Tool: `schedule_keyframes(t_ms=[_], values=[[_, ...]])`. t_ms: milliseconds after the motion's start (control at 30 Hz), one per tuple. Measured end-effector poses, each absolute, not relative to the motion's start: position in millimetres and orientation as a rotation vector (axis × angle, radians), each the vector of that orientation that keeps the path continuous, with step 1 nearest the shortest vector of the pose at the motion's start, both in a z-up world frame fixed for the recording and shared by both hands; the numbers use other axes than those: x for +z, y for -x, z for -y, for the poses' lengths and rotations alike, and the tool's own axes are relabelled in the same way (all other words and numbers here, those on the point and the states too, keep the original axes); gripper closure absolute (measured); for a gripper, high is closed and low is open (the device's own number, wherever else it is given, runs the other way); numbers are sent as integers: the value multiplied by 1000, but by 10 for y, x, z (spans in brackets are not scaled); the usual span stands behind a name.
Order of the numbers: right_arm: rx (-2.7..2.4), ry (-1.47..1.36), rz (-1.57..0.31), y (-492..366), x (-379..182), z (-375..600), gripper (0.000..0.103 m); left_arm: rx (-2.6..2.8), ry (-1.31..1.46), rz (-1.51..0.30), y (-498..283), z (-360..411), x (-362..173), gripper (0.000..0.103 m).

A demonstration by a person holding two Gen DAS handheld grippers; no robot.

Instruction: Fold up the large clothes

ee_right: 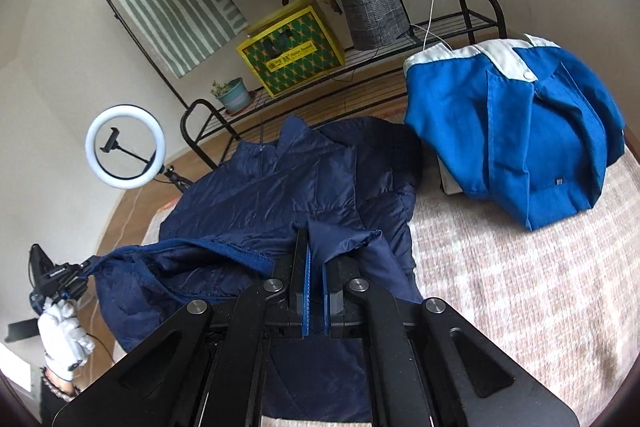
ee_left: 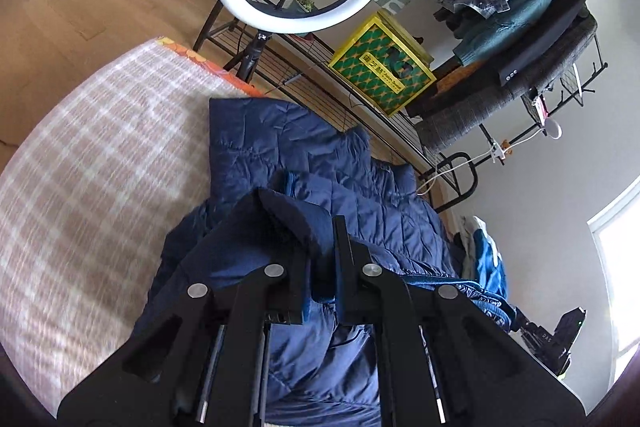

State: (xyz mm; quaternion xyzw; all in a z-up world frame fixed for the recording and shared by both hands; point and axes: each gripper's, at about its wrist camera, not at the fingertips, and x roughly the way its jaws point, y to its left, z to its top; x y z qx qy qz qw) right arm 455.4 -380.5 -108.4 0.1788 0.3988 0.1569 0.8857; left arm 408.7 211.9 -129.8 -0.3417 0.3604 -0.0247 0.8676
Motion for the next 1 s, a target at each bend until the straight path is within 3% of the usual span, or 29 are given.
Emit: schedule_keyframes(t_ms=[633,700,767,833,900,1000], values=[[257,-260,-977,-5477,-1855,3554,100,15,676,-913,-5116,-2088,-2296,96],[276,-283,-991,-5508,-1880,3584,98,-3,683,-915,-5124,-2107,-2275,89],[294,-319,-1012,-5542,-1898,3640,97,-28,695,-916,-5124,-2146,-2222,69],[326,-370,-1020,-5552,-1889,3712,95,-26,704,-886,-5087,-2231,-2116,59],[362,-389,-1020,-5552,-1862,3757,88,-19,714,-870,-5070,-2324,-2010,55],[440,-430,-993,-5507,-1779,3852,69,-12,662,-830,-4981,-2450,-1873,55]])
